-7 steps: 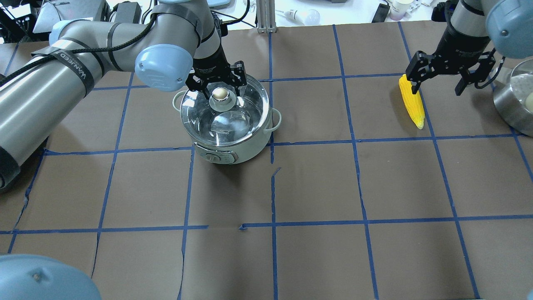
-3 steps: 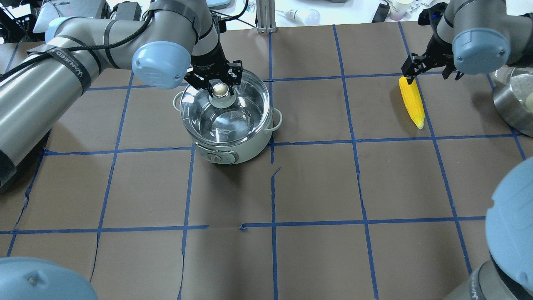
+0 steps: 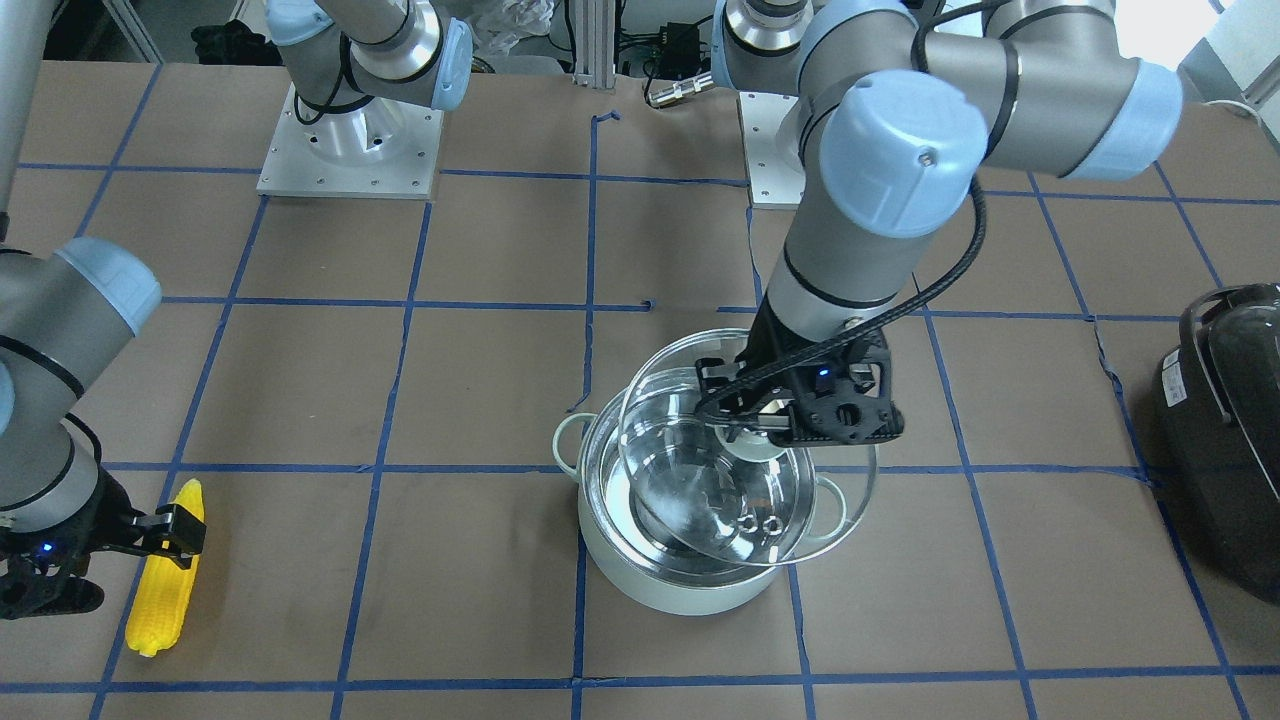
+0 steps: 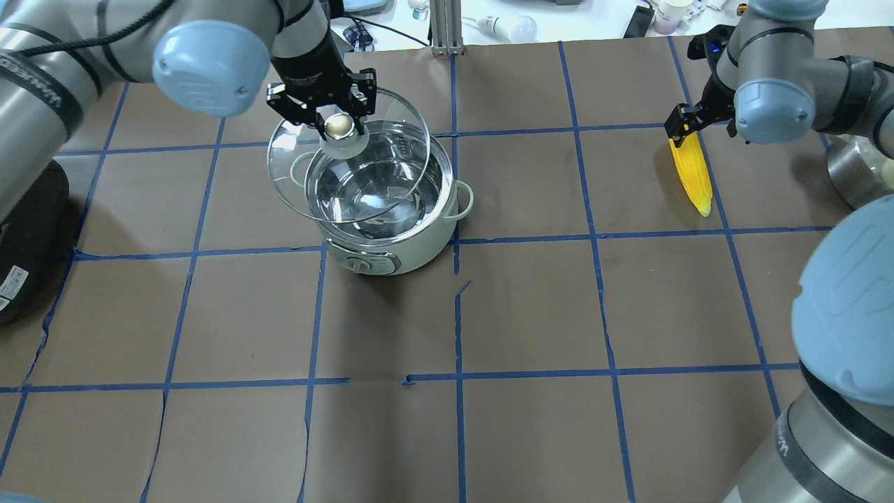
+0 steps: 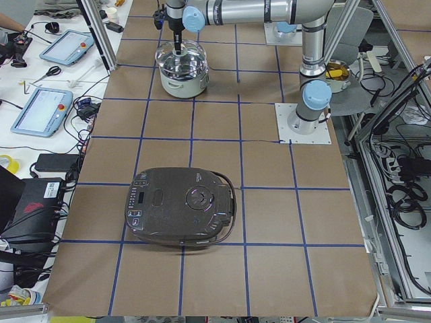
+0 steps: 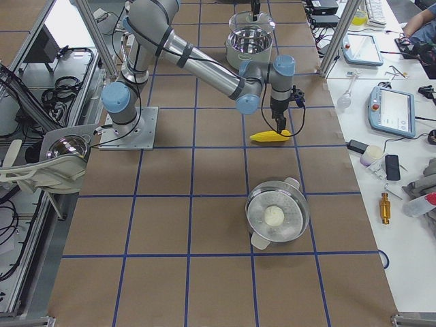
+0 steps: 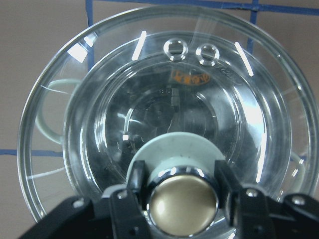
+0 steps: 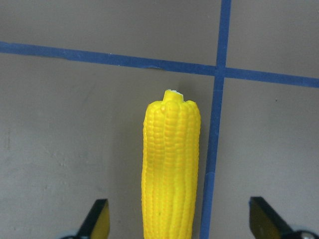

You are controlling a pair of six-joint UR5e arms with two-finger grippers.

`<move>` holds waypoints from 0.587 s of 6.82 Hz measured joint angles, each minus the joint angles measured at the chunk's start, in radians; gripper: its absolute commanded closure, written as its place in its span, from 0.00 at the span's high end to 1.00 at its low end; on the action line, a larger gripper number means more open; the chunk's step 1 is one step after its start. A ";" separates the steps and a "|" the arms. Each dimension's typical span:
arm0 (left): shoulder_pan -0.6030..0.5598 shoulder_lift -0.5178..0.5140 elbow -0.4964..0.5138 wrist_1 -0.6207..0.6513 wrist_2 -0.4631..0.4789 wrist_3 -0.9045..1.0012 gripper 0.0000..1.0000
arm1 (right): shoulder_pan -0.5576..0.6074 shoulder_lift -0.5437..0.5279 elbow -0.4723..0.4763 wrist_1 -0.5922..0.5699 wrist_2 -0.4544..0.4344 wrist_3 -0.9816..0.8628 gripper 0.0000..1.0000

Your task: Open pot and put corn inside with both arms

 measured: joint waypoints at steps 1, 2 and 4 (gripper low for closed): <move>0.094 0.022 -0.011 -0.038 0.016 0.094 0.00 | -0.001 0.027 0.000 -0.021 0.001 -0.001 1.00; 0.196 0.037 -0.046 -0.052 0.019 0.208 0.00 | -0.006 0.047 0.000 -0.031 0.002 -0.001 0.97; 0.356 0.036 -0.112 -0.039 0.020 0.410 0.00 | -0.026 0.076 0.004 -0.036 0.003 0.000 0.70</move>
